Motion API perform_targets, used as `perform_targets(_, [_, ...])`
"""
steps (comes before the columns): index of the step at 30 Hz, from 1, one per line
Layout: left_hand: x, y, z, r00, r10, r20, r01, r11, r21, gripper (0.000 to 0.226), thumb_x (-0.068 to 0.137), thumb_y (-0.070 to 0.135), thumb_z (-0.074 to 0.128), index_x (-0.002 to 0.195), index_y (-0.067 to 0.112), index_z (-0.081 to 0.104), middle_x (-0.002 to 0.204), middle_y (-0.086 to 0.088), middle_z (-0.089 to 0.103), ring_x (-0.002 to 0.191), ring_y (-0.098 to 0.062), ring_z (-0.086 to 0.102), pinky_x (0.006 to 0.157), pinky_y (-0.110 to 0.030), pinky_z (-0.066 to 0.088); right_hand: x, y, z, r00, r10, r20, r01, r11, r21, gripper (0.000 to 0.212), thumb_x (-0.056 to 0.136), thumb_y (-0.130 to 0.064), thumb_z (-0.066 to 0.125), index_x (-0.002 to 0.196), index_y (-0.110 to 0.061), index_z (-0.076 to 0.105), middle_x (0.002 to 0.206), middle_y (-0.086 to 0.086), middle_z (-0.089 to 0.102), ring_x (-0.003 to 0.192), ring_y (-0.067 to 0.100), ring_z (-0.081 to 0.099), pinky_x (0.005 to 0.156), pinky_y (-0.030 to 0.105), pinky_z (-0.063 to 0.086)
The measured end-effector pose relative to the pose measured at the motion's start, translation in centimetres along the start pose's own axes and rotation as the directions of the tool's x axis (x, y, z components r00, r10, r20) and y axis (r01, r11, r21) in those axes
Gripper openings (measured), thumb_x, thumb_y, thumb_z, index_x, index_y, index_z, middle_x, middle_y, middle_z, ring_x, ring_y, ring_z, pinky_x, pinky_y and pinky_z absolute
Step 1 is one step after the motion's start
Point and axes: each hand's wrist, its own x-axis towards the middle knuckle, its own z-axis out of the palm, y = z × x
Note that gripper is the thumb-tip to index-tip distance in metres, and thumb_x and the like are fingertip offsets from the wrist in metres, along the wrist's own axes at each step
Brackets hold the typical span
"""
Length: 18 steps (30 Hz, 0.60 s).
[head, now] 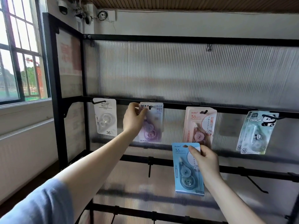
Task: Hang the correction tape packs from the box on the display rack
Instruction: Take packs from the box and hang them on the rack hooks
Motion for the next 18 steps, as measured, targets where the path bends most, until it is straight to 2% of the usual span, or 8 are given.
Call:
perform_targets(3, [-0.8,-0.6,-1.0,0.995,0.099,-0.019,-0.095,0.986,0.134,0.033,0.089,0.033,0.064,0.114,0.014,0.054,0.110,-0.003,0.058,0.100,-0.020,0.056,0.086,-0.038,0.047,-0.1,0.1,0.0,1.000,-0.003,0.004,0.003,1.000,-0.004,0.010,0.088,-0.016,0.065,0.083,-0.008,0.066,0.080,0.009,0.072,0.080,0.028,0.069,0.070,0.037,0.050])
perform_targets(5, [-1.7,-1.1,-2.1,0.983,0.182,-0.015,-0.172,0.949,0.263,0.037,0.091,0.029,0.061,0.122,0.010,0.053,0.118,-0.008,0.055,0.108,-0.024,0.051,0.088,-0.033,0.041,-0.2,0.1,0.0,1.000,-0.009,0.009,0.009,1.000,-0.007,0.009,0.088,-0.016,0.064,0.083,-0.009,0.067,0.082,0.009,0.072,0.082,0.027,0.069,0.071,0.037,0.051])
perform_targets(9, [-4.0,-2.2,-5.2,0.962,0.270,0.045,-0.257,0.837,0.483,0.035,0.092,0.024,0.059,0.123,0.008,0.055,0.121,-0.011,0.055,0.111,-0.031,0.048,0.089,-0.038,0.039,-0.4,-0.1,0.7,0.999,-0.032,0.041,0.032,0.999,-0.004,0.009,0.089,-0.014,0.063,0.083,-0.008,0.065,0.082,0.007,0.071,0.081,0.025,0.068,0.069,0.033,0.050])
perform_targets(12, [-6.0,-3.8,-7.7,0.954,0.289,0.085,-0.281,0.753,0.595,0.030,0.091,0.023,0.061,0.116,0.008,0.059,0.116,-0.011,0.059,0.105,-0.034,0.051,0.086,-0.040,0.040,-0.4,0.3,1.8,0.998,-0.034,0.058,0.034,0.999,0.003,0.010,0.088,-0.014,0.064,0.080,-0.008,0.065,0.082,0.012,0.071,0.081,0.031,0.067,0.072,0.040,0.052])
perform_targets(14, [-7.4,-4.6,-9.3,0.954,0.285,0.093,-0.273,0.700,0.660,0.026,0.089,0.022,0.063,0.112,0.009,0.062,0.113,-0.010,0.061,0.102,-0.034,0.053,0.083,-0.039,0.042,-0.5,0.5,2.8,0.996,-0.031,0.078,0.029,0.999,0.027,0.015,0.087,-0.015,0.065,0.078,-0.003,0.062,0.082,0.018,0.069,0.076,0.033,0.064,0.069,0.040,0.050])
perform_targets(16, [-8.7,-5.4,-11.0,0.959,0.262,0.103,-0.258,0.671,0.695,0.023,0.088,0.021,0.063,0.109,0.010,0.064,0.111,-0.009,0.061,0.100,-0.033,0.054,0.083,-0.039,0.043,-0.5,0.8,3.9,0.995,-0.024,0.093,0.019,0.998,0.061,0.021,0.086,-0.015,0.066,0.078,0.003,0.059,0.078,0.023,0.065,0.070,0.027,0.058,0.066,0.035,0.043])
perform_targets(18, [-10.2,-6.0,-12.7,0.975,0.201,0.093,-0.206,0.663,0.720,0.025,0.088,0.022,0.064,0.110,0.010,0.064,0.112,-0.008,0.061,0.102,-0.032,0.053,0.085,-0.039,0.042,-0.9,1.0,5.3,0.991,-0.016,0.129,0.005,0.997,0.079,0.027,0.086,-0.015,0.067,0.079,0.008,0.055,0.070,0.020,0.059,0.067,0.022,0.052,0.064,0.033,0.038])
